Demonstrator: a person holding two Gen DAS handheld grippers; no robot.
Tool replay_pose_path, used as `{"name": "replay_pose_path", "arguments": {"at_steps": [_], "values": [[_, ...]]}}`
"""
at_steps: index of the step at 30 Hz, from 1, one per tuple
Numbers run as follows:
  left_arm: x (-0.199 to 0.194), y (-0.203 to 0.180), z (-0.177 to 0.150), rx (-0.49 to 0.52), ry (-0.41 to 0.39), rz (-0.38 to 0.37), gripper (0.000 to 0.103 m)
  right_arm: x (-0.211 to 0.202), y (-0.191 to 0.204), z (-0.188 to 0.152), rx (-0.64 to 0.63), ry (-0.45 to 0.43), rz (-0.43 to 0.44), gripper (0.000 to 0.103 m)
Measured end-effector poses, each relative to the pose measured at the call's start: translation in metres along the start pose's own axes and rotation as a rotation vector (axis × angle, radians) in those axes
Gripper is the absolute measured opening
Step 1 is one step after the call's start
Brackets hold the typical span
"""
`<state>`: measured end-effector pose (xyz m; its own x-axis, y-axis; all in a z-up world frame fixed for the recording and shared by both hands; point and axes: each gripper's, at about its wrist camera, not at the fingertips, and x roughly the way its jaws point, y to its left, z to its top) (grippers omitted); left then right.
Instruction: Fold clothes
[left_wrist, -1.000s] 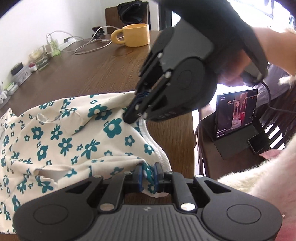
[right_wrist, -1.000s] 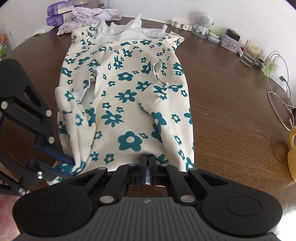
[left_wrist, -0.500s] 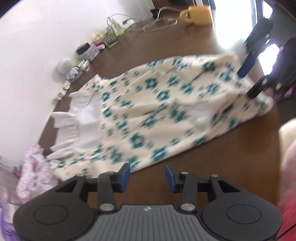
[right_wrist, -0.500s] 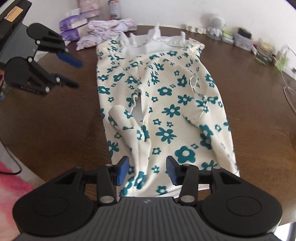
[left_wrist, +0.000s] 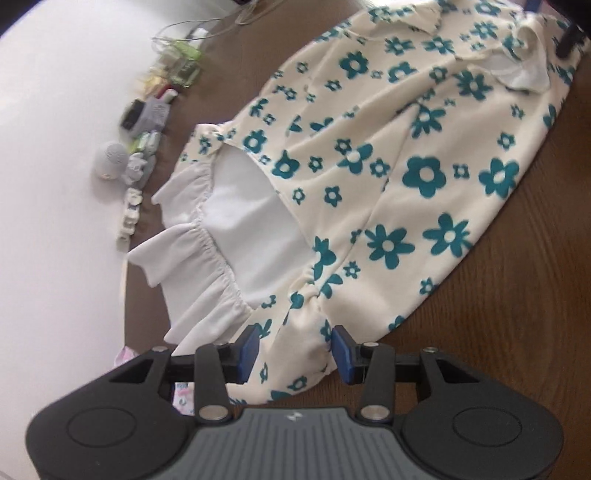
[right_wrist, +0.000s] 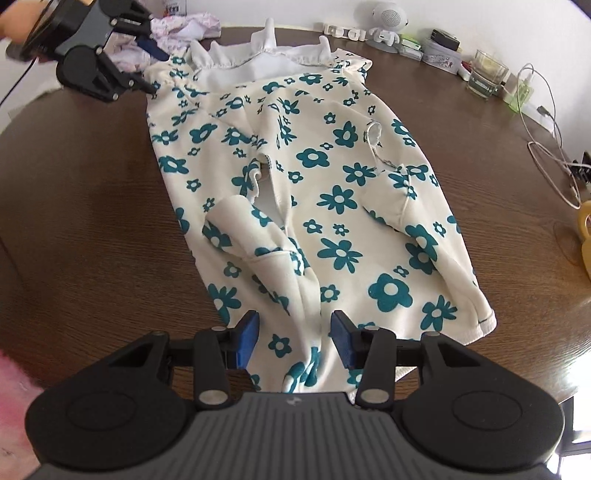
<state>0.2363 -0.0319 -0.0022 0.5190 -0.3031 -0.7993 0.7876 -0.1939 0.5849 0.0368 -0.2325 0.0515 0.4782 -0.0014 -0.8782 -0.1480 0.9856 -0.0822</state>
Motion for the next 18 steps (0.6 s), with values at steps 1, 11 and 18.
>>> {"name": "replay_pose_path", "arguments": {"at_steps": [1,11,18], "values": [[0.007,0.001,-0.001,0.021,0.009,-0.012,0.043,0.001,0.002,0.001,-0.006,0.004,-0.005,0.038],[0.010,0.006,0.007,0.073,0.069,-0.183,0.001,0.002,-0.002,-0.004,-0.045,-0.010,-0.028,0.011],[-0.014,-0.029,0.024,0.159,0.142,-0.255,0.001,-0.001,-0.020,-0.013,-0.113,-0.036,-0.086,0.011]]}}
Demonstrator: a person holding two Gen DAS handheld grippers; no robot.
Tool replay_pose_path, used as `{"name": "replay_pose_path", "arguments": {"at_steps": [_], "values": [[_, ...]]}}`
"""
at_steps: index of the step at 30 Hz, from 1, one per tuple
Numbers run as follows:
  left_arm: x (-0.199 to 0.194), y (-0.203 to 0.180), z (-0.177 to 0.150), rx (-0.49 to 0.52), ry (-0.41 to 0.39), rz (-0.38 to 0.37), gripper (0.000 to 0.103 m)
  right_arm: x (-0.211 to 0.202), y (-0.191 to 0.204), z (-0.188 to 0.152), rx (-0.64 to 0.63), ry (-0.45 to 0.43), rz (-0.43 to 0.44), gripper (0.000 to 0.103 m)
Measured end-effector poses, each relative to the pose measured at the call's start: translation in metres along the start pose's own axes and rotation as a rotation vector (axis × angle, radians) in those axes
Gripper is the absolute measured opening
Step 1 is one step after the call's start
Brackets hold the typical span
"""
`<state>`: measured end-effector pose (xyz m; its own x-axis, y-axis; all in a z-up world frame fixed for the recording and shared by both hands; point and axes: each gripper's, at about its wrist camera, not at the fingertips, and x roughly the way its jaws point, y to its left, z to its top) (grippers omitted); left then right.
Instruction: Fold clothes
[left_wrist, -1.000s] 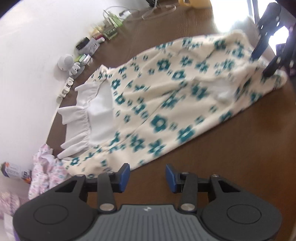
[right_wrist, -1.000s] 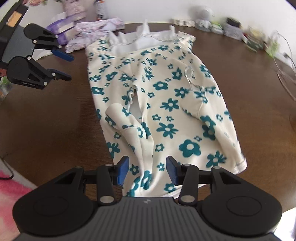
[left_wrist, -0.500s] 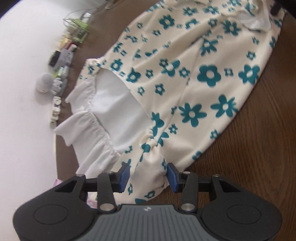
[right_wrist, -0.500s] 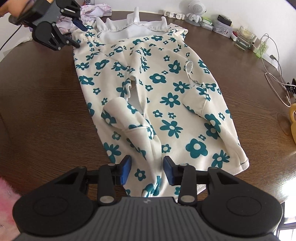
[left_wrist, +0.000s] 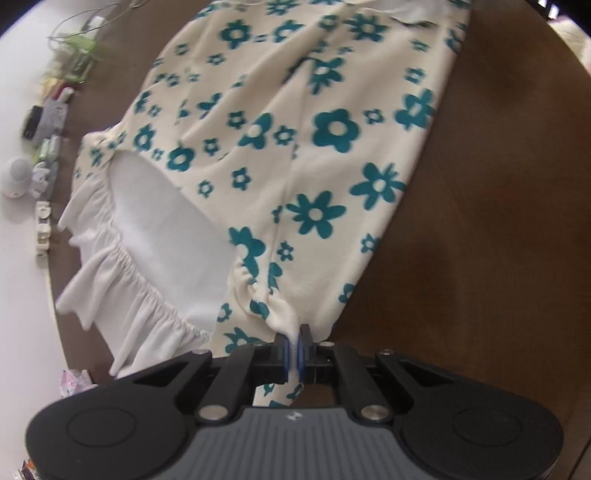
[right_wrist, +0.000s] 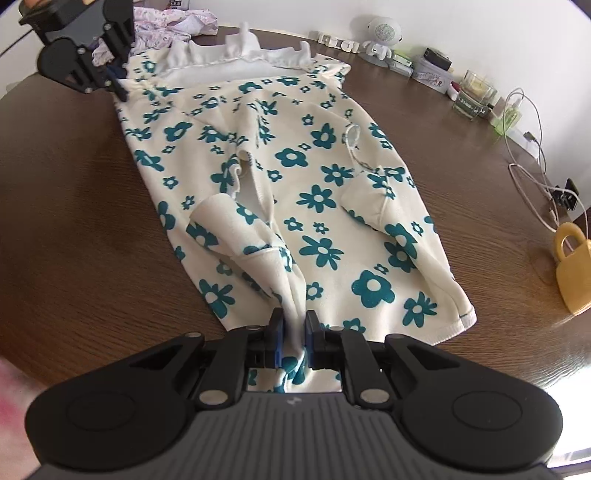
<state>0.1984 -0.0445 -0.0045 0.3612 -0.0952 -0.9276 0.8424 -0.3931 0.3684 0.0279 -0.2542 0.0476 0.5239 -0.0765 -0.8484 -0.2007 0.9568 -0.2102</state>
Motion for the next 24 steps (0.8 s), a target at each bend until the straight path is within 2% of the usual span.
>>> {"name": "replay_pose_path", "arguments": {"at_steps": [5,8,12,13,15,18,19,21,24], "values": [[-0.026,-0.060,0.021,0.075,0.058,-0.047,0.001,0.001,-0.021,-0.007,-0.103,-0.012,-0.003,0.011],[-0.044,-0.093,0.032,0.081,0.070,-0.098,0.001,0.006,-0.033,-0.008,-0.144,-0.029,0.007,0.011],[-0.061,-0.119,0.046,0.072,0.064,-0.129,0.004,0.018,-0.047,-0.004,-0.190,-0.061,0.010,0.011],[-0.063,-0.118,0.046,0.055,0.062,-0.117,0.010,0.021,-0.050,-0.001,-0.197,-0.066,0.011,0.011],[-0.069,-0.114,0.046,0.021,0.057,-0.094,0.017,0.025,-0.052,0.002,-0.213,-0.063,0.018,0.011],[-0.088,-0.086,0.029,-0.088,0.016,-0.040,0.043,0.019,-0.051,0.002,-0.205,-0.055,0.052,0.014],[-0.094,-0.075,0.021,-0.124,0.000,-0.032,0.045,0.014,-0.050,0.002,-0.199,-0.059,0.074,0.017],[-0.098,-0.052,0.007,-0.181,-0.009,0.000,0.046,0.005,-0.047,0.002,-0.190,-0.073,0.111,0.037],[-0.087,-0.023,-0.011,-0.206,0.018,0.068,0.048,0.006,-0.038,0.006,-0.211,-0.071,0.094,0.043]]}}
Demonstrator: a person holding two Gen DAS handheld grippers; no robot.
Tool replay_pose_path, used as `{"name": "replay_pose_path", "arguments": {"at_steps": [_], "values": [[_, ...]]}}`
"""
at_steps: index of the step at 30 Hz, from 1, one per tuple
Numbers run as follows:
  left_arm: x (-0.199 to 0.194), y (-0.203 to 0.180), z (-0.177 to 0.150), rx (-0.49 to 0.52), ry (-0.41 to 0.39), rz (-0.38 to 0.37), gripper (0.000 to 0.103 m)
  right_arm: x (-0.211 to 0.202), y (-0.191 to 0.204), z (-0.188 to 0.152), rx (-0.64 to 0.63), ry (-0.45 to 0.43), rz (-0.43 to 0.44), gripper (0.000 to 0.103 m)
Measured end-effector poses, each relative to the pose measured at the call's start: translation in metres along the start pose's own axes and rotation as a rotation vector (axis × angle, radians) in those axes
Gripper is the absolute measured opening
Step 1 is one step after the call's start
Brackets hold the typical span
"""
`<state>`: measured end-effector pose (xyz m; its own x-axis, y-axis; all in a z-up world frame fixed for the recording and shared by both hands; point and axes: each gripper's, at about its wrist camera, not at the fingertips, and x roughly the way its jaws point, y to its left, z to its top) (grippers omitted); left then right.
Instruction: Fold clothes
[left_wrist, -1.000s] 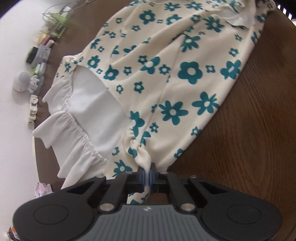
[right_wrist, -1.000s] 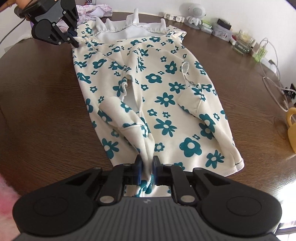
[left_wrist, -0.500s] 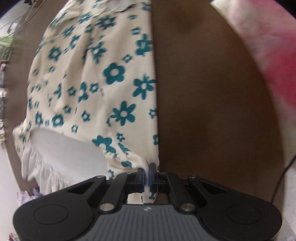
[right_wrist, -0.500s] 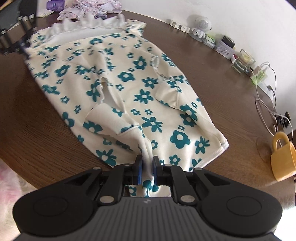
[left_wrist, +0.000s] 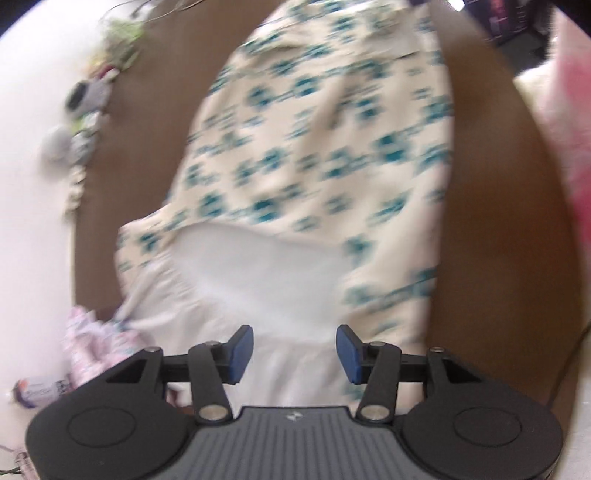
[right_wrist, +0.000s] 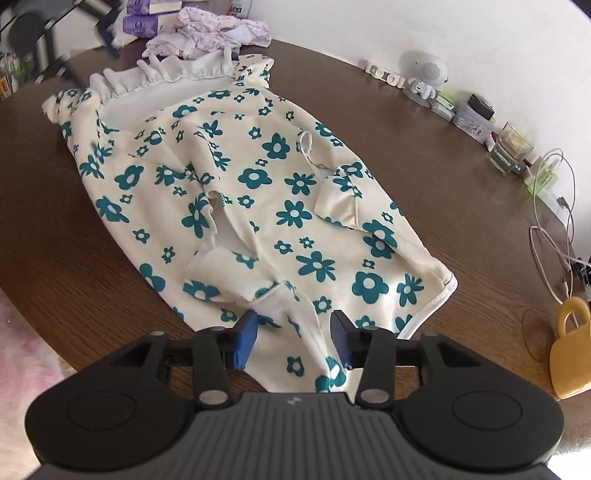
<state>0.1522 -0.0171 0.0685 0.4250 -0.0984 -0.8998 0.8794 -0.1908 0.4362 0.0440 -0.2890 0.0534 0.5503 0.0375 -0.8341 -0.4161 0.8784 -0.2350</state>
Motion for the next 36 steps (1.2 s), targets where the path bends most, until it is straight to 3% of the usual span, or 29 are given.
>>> {"name": "replay_pose_path", "arguments": {"at_steps": [2,5,10,15,18,23,24,25,26,27,30,34,36], "values": [[0.017,0.017,-0.008,0.006,0.028,0.052,0.048,0.003,-0.001,0.005,0.018,0.020,0.011,0.043],[0.045,0.034,-0.020,0.022,0.062,0.038,0.047,0.001,-0.011,0.015,0.051,0.027,0.044,0.043],[0.063,0.047,-0.025,0.065,0.035,0.010,0.047,-0.004,-0.042,0.034,0.075,0.018,0.097,0.050],[0.085,0.067,-0.027,0.074,0.018,-0.052,0.048,0.038,-0.055,0.042,-0.003,0.112,0.075,0.055],[0.089,0.077,-0.030,0.057,0.005,-0.101,0.046,0.056,-0.065,0.041,0.047,0.115,0.125,0.063],[0.096,0.094,-0.028,-0.022,0.030,-0.182,0.046,0.065,-0.082,0.038,0.099,0.132,0.193,0.066],[0.096,0.094,-0.027,-0.023,0.032,-0.195,0.039,0.066,-0.084,0.037,0.111,0.133,0.207,0.066],[0.095,0.092,-0.027,-0.009,0.030,-0.208,0.026,0.067,-0.087,0.036,0.123,0.134,0.221,0.066],[0.094,0.087,-0.026,0.009,0.030,-0.221,0.018,0.068,-0.088,0.035,0.125,0.131,0.230,0.066],[0.093,0.082,-0.025,0.027,0.031,-0.233,0.003,0.068,-0.089,0.035,0.125,0.128,0.240,0.065],[0.088,0.065,-0.022,0.071,0.049,-0.201,0.002,0.069,-0.091,0.036,0.109,0.123,0.257,0.060],[0.076,0.040,-0.020,0.085,0.077,-0.212,0.002,0.070,-0.092,0.041,0.051,0.121,0.316,0.033],[0.066,0.020,-0.020,0.092,0.088,-0.225,0.002,0.070,-0.088,0.043,0.005,0.110,0.320,0.033]]}}
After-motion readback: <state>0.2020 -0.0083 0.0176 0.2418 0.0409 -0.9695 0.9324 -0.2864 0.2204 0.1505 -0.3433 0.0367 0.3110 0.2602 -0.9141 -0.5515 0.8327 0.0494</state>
